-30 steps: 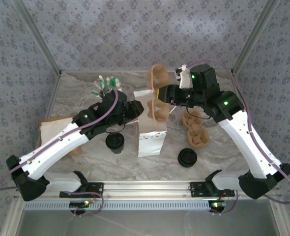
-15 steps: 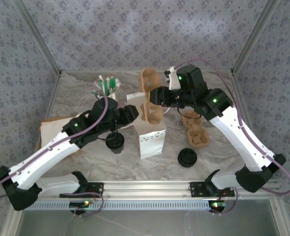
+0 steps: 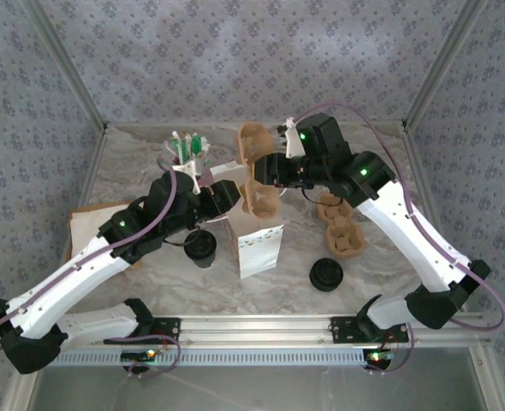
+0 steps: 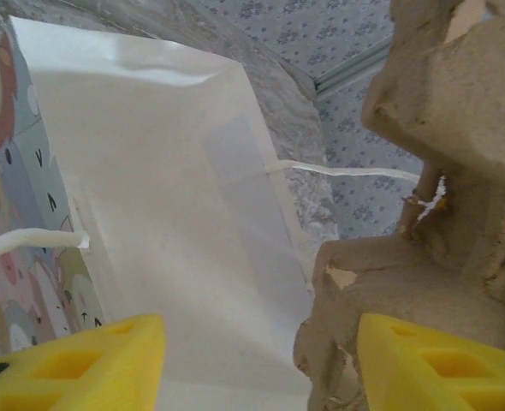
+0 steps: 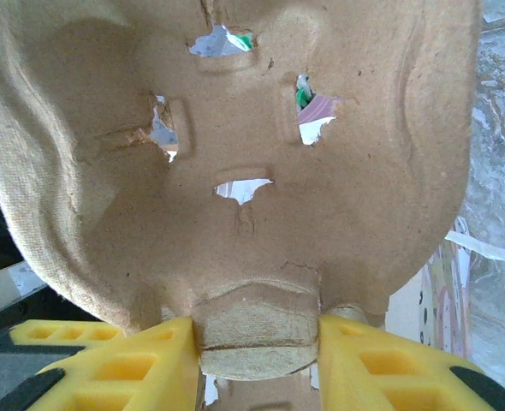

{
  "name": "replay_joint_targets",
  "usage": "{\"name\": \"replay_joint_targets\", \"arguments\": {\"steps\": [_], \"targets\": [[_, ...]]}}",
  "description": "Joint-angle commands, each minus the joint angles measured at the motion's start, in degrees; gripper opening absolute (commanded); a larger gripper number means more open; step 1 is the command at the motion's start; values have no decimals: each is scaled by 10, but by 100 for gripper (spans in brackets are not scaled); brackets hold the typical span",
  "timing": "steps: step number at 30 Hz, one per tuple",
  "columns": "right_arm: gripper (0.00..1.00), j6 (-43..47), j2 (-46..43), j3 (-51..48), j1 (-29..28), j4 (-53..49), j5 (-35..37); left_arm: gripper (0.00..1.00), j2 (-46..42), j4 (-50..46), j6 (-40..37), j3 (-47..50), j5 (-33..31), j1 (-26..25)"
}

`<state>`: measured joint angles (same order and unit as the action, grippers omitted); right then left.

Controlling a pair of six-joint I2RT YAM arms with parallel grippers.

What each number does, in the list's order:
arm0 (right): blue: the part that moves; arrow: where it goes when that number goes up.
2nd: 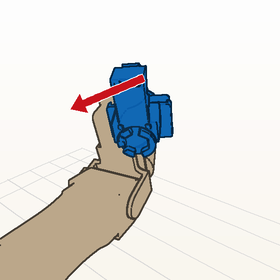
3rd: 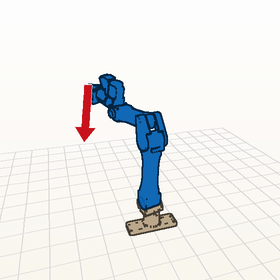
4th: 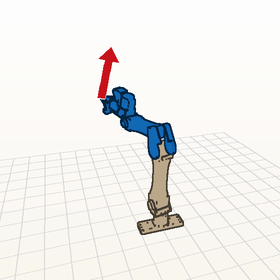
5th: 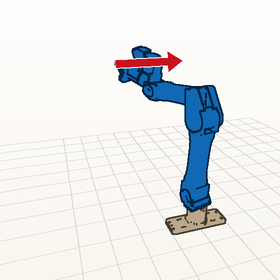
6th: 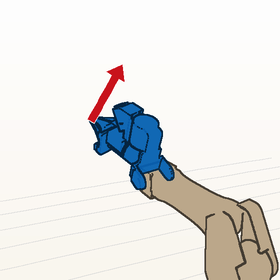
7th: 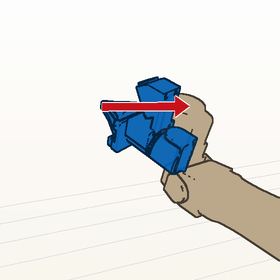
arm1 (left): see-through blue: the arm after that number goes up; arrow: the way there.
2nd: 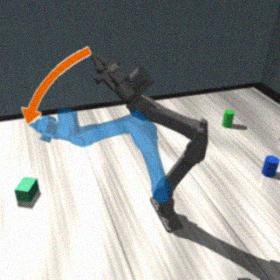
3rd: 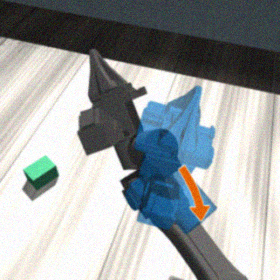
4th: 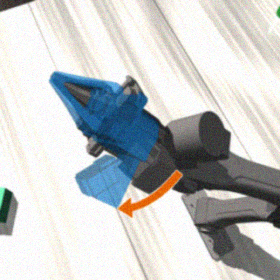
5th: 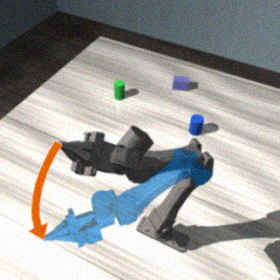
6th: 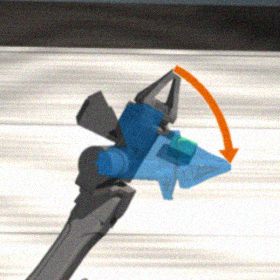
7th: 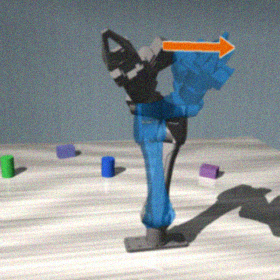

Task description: Pack the takeout coffee

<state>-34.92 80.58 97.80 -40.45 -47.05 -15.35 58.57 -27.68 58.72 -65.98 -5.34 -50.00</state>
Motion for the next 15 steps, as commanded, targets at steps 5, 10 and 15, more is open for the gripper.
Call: {"name": "replay_joint_targets", "arguments": {"steps": [5,10,15], "targets": [[40,11,1,11,-4,-5,5,80,-59,81,-20,31,4,0],[40,11,4,10,-4,-4,4,82,-65,144,-30,43,40,0],[40,11,3,10,-4,-5,5,82,-54,200,-23,60,76,6]]}}
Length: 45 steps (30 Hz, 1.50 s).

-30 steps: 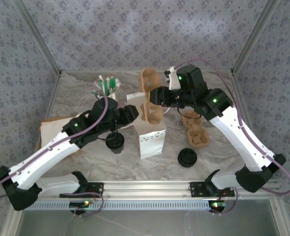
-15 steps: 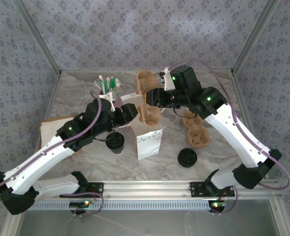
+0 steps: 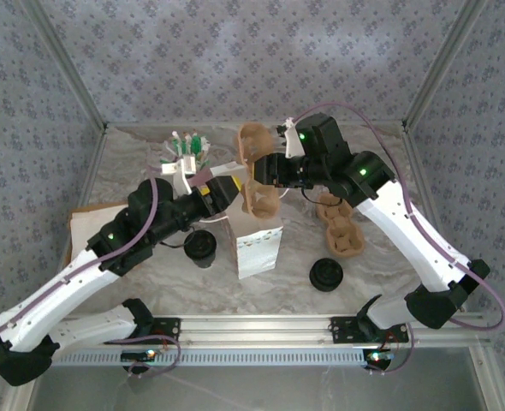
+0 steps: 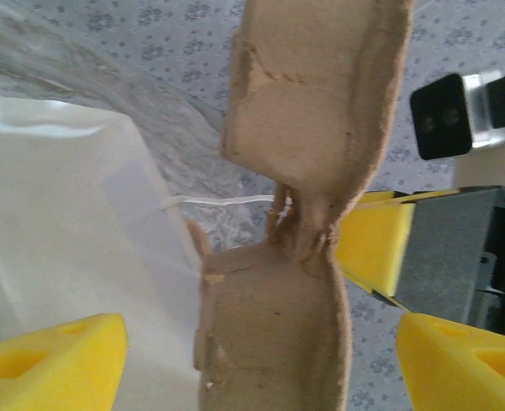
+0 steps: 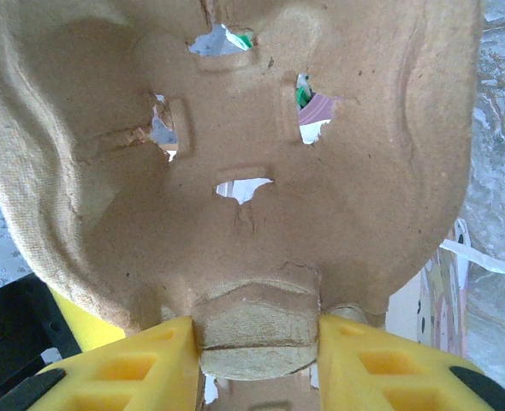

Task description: Pack the takeout coffee

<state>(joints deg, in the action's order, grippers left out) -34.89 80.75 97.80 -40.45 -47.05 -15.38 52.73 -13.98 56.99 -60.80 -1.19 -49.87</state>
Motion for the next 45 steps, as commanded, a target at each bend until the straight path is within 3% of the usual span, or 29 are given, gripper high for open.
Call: {"name": "replay_joint_targets", "arguments": {"steps": [1,6,15,31,45], "targets": [[40,12,2,10,-4,-5,4,82,7,76,0,11,45,8],[40,12,2,10,-4,-2,1,82,-1,87,0,9,56,13],[40,14,9,11,-10,17,-8,82,-44,9,-38,-31,31,13],[39,33,35,22,-39,10,-18,81,-63,-241,-100,-125,-19,32],[39,35,56,26,-45,-44,-8,79,-51,-257,-90,-83,31,96]]}}
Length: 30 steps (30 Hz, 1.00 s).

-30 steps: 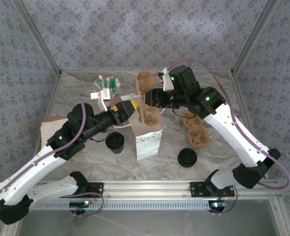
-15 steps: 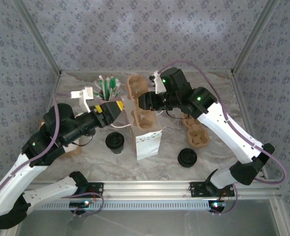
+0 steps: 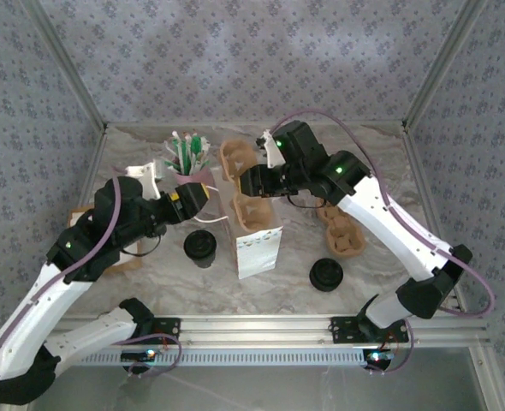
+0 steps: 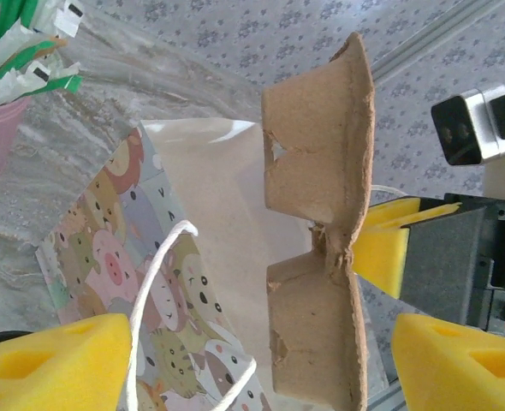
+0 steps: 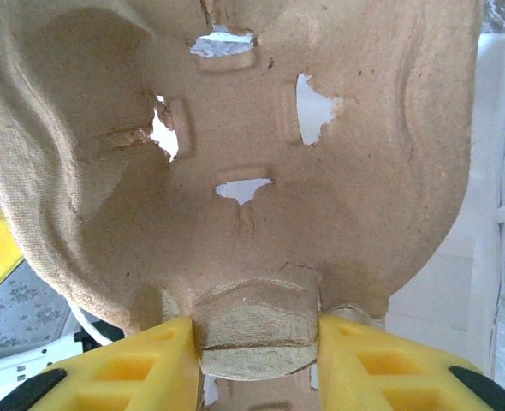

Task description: Pack the takeout coffee

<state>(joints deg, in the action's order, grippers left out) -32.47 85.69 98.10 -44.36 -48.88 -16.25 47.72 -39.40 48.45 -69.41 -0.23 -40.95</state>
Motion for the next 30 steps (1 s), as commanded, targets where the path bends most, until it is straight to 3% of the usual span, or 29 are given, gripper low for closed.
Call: {"name": "replay_joint_targets", "arguments": {"steps": [1,14,30], "targets": [[39,11,9,25,-7,-29,2,79,1,-3,-4,5,24,10],[39,21,43,53,-13,-92,23,78,15,2,-1,27,56,38],[39,-5,63,70,2,-58,23,77,29,29,1,38,73,42]]}}
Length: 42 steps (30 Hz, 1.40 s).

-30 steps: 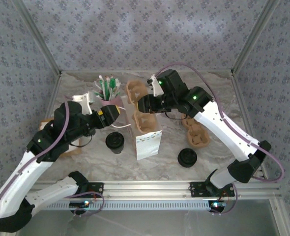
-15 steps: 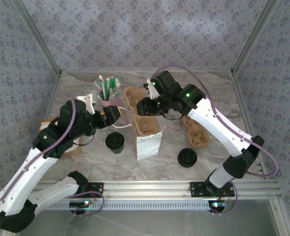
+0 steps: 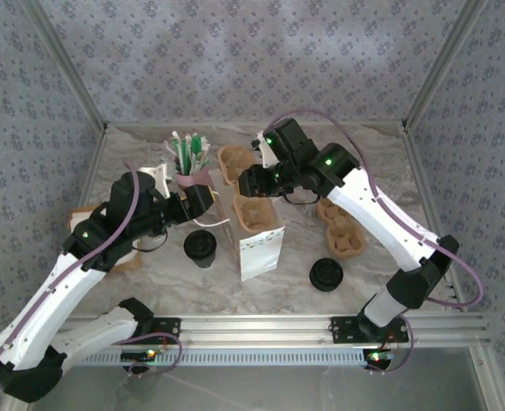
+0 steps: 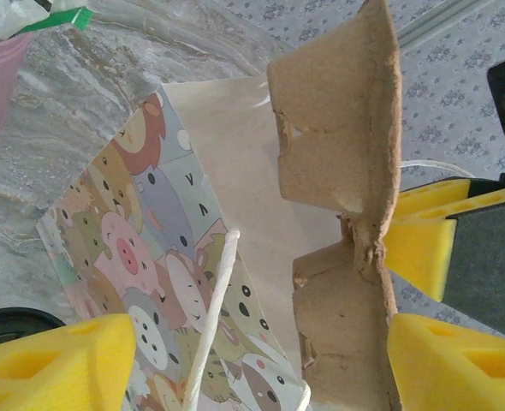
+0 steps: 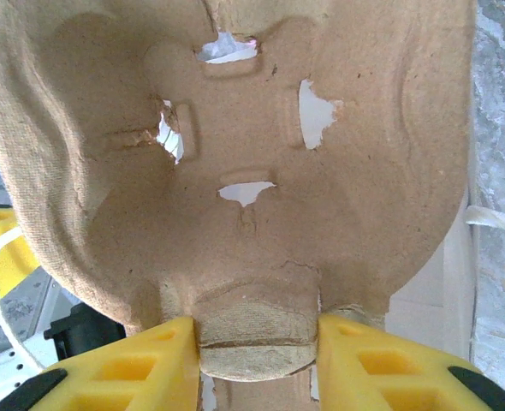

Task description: Pack the takeout coffee

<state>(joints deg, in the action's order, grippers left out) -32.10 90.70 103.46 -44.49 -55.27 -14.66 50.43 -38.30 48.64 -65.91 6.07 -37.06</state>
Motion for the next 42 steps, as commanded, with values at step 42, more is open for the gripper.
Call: {"name": "replay_joint_targets", "arguments": {"steps": [42], "targets": [[38,32,66,38,-41,-105,66,45,15,28,-9,23,23,25]]}}
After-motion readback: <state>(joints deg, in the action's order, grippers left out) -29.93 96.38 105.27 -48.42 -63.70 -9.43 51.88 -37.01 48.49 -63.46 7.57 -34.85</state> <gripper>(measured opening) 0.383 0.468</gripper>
